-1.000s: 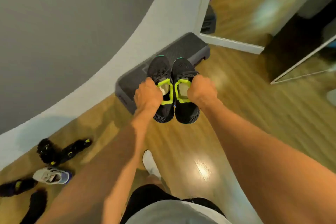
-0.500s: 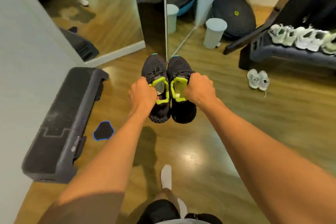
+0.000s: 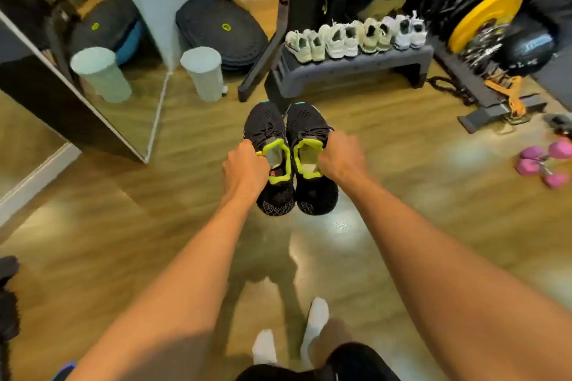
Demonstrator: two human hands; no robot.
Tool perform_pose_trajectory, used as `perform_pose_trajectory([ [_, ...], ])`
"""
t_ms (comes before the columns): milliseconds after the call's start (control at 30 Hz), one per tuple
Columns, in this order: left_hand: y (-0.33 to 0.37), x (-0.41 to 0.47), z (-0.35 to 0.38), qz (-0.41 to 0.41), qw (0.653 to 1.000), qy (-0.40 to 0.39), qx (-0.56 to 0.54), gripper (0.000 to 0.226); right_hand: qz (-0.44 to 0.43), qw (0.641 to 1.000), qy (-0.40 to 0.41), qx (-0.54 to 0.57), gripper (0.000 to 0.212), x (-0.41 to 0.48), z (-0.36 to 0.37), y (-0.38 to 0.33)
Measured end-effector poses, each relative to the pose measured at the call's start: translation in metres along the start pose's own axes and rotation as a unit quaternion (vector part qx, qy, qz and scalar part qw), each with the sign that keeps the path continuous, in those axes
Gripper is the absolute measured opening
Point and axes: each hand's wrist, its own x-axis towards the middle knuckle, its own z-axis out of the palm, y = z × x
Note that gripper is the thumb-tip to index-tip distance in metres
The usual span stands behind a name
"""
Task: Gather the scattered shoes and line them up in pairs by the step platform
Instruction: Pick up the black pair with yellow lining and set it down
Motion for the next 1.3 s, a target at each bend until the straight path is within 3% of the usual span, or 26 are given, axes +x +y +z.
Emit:
perform_pose_trajectory([
  [233,0.120,0.081,0.094,0.064,0.995,-0.064,0.045,0.023,0.070,0.997,-0.004,0.021,0.005,0.116,-0.040,0.092],
  [600,0.286,0.189,0.232,0.055,0.991,-0.096,0.075,0.020,0.105,0.994,-0.023,0.017,0.008,0.311,-0.094,0.211],
  [867,0.351,0.297,0.335,0.026,0.987,-0.119,0.105,0.018,0.124,0.990,-0.070,0.013,0.007,0.468,-0.080,0.257],
  [1300,0.410,0.442,0.500,-0.083,0.984,-0.136,0.084,0.026,0.082,0.979,-0.187,-0.016,0.028,0.708,-0.029,0.336],
])
